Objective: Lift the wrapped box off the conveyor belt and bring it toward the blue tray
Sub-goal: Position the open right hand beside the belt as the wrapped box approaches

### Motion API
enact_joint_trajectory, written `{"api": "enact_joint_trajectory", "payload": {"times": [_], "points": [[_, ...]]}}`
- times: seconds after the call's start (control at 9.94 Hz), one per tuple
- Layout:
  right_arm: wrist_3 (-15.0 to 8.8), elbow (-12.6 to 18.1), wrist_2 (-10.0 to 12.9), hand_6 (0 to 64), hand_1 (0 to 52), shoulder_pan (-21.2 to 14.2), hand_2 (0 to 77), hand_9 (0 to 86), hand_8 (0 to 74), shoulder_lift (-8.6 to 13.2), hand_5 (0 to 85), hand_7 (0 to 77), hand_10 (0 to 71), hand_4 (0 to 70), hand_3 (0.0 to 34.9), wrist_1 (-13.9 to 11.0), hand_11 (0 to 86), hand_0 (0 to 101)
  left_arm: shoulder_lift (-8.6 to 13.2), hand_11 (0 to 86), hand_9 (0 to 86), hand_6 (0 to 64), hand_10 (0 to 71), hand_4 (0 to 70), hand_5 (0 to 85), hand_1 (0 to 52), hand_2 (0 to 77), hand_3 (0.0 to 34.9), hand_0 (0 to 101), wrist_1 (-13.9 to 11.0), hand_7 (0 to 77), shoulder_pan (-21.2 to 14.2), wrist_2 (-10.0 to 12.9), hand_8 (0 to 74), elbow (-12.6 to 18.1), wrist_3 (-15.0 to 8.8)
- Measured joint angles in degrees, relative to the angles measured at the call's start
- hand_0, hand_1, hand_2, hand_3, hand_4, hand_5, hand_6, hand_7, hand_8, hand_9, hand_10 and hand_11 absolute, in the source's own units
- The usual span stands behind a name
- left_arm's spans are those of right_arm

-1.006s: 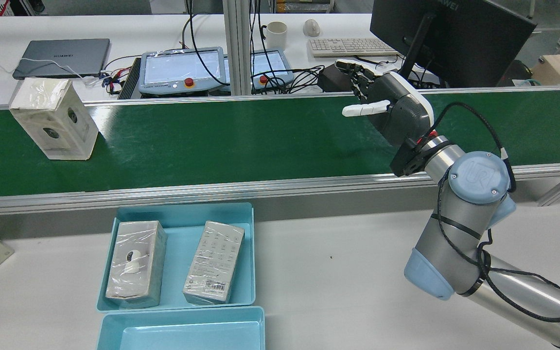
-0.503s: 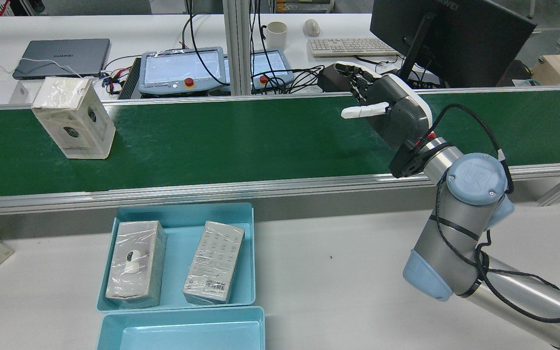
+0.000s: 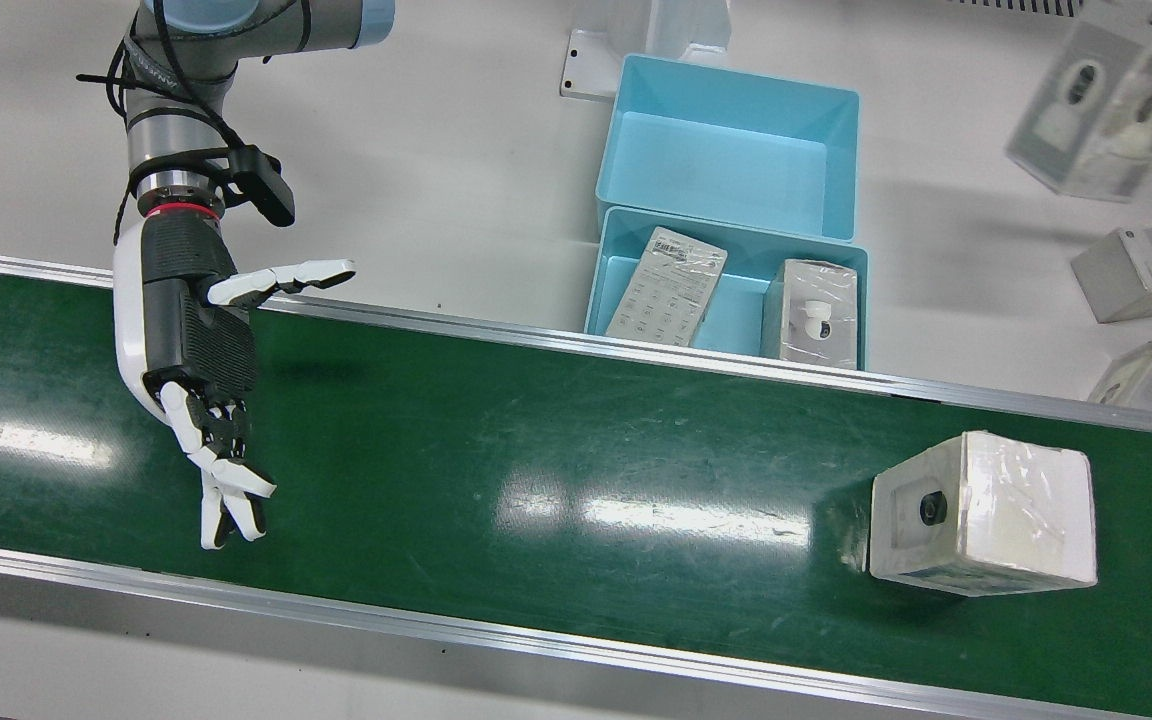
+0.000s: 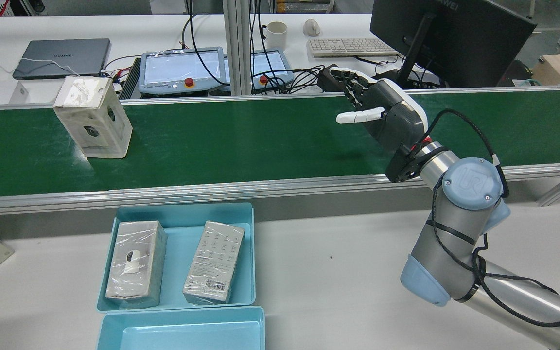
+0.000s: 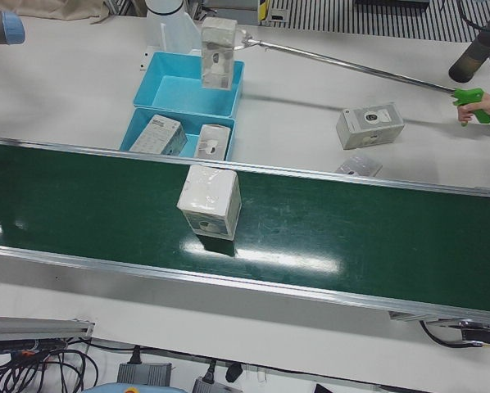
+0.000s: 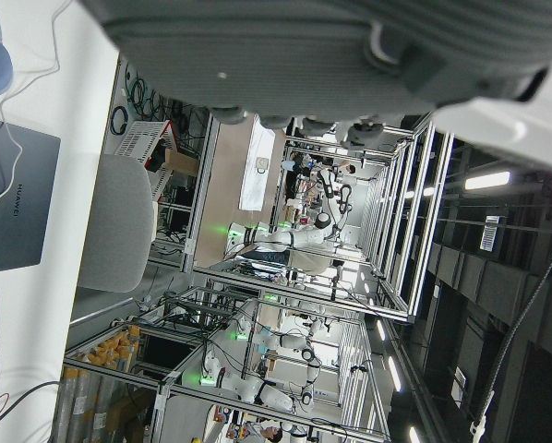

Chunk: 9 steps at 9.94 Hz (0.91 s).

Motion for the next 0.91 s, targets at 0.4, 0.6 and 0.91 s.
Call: {"api": "enact_joint_trajectory", "payload": {"times": [0.4,0.6,0.91], "points": [[0.02,-0.01,0.01,3.3,13.1,-0.13,9.3,2.7,0.0,0.01,21.8,3.3,0.0,8.7,0.0,0.0,1.1,47,0.0,0.5,0.0,0.5,0.5,0.0,1.1,0.0,1.1,0.0,0,0.0,0.5,0.0,0.0,0.5,0.0,0.0],[-0.09,-0.02,-0.01,3.3,13.1,-0.23,10.4,3.3,1.1,0.01,22.4,4.4,0.0,9.8,0.0,0.0,1.1,47,0.0,0.5,0.5,0.5,0.5,0.0,1.1,0.0,1.1,0.0,0,0.0,0.5,0.0,0.0,0.5,0.0,0.0],[-0.04,-0.76,-0.02,3.8,13.1,-0.47,10.4,3.3,1.1,0.01,22.4,4.4,0.0,9.8,0.0,0.0,1.1,47,0.0,0.5,0.0,0.5,0.5,0.0,1.1,0.0,1.1,0.0,0,0.0,0.5,0.0,0.0,0.5,0.0,0.0]]}}
